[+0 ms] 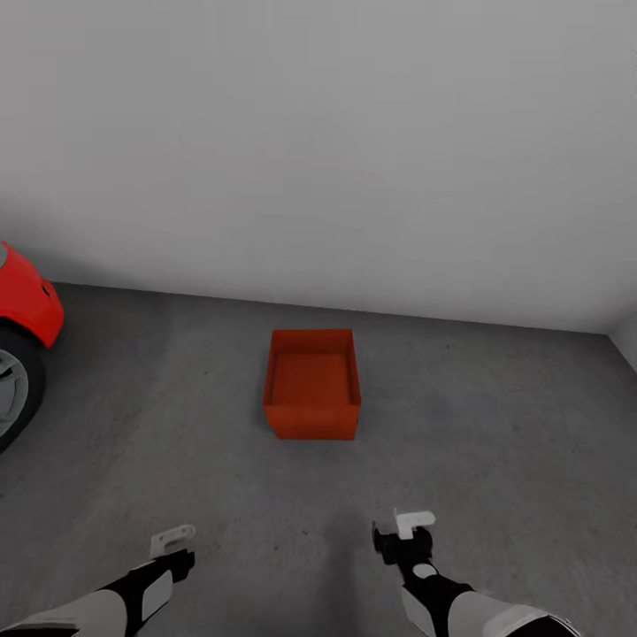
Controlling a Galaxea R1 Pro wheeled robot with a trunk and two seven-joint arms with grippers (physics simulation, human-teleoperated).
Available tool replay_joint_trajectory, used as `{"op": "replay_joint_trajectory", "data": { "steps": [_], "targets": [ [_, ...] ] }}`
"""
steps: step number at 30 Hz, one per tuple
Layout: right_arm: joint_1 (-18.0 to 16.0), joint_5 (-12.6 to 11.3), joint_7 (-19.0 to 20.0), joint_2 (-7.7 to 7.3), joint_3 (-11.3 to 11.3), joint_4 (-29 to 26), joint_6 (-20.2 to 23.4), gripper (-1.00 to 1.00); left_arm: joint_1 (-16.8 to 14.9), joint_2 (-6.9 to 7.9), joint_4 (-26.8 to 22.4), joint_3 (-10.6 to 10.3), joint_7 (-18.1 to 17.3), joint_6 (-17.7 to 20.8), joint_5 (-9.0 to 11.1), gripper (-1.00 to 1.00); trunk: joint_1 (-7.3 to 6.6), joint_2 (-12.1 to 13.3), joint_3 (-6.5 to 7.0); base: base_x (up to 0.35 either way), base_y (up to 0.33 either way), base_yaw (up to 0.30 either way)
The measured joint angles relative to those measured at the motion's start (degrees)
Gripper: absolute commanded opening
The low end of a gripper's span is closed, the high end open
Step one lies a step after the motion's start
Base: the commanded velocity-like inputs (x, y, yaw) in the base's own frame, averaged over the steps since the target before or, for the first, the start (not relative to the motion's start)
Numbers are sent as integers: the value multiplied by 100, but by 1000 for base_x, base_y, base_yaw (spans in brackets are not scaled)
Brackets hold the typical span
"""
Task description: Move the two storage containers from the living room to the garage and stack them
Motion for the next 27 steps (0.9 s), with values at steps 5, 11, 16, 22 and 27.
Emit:
{"op": "replay_joint_trajectory", "data": {
  "steps": [5,11,16,22,27],
  "targets": [
    [507,2,36,-158,2,2,403,100,287,46,0,-1,-4,0,-4,100,0,0,0,0,0,0],
    [985,-50,25,-228,-22,6,537,100,811,59,1,-3,-8,1,-6,100,0,0,-1,0,0,0],
    [1742,-59,27,-272,-26,5,554,100,1217,64,1,-4,-34,15,-7,100,0,-1,-1,0,0,0],
    [2348,-43,-18,-252,-19,5,558,100,1654,40,1,-7,-138,18,-8,100,0,-1,0,0,0,0],
    [2511,-28,-3,-230,-16,9,568,100,1761,17,1,-8,-148,1,-9,100,0,-1,17,0,0,0]
  ]
}}
